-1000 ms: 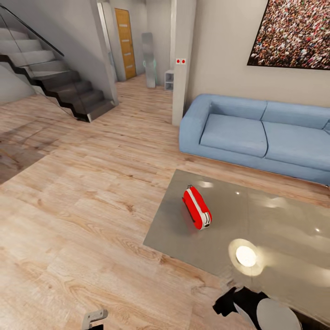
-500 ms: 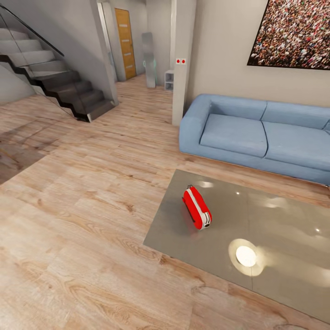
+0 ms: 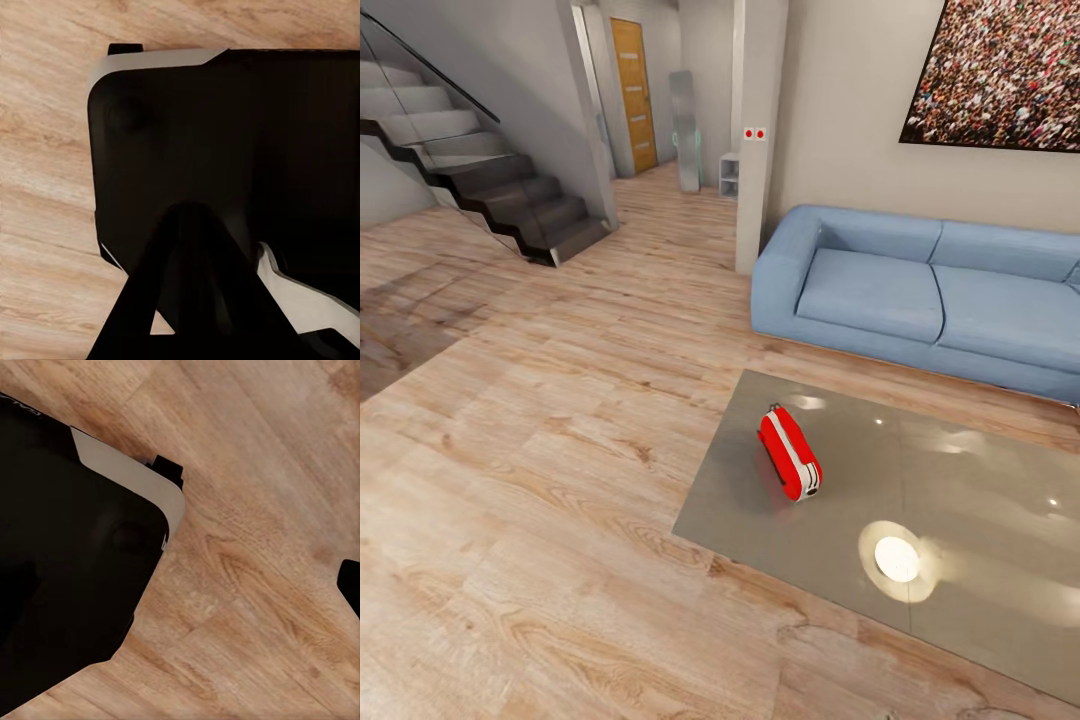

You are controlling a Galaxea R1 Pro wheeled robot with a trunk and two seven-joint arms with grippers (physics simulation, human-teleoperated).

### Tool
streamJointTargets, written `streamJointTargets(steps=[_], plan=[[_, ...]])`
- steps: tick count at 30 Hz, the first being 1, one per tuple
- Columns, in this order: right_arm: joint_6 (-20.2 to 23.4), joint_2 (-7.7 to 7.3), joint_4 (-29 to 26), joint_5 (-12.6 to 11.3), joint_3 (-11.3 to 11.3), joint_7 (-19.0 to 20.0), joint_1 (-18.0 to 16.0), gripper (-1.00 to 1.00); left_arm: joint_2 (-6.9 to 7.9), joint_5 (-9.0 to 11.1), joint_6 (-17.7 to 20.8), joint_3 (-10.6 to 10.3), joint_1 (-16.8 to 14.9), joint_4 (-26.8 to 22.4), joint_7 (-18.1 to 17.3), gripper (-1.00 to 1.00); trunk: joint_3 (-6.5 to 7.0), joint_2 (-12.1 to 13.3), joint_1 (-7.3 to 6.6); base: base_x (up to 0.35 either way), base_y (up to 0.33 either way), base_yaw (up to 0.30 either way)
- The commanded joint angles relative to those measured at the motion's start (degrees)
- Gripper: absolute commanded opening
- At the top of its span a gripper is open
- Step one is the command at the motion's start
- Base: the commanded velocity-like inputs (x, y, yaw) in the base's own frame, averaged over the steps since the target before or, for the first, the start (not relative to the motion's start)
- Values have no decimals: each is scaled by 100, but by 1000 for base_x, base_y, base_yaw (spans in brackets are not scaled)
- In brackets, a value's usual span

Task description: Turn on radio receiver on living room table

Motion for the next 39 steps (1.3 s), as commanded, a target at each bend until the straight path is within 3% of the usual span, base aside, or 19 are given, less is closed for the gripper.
streamJointTargets(steps=[1, 39], plan=[[0, 0, 0, 0, 0, 0, 0, 100, -1, 0, 1, 0, -1, 0, 1, -100, 0, 0, 0, 0, 0, 0], [0, 0, 0, 0, 0, 0, 6, 100, -46, 12, 2, -5, -1, 0, -22, -100, 0, 0, 0, 0, 0, 0]])
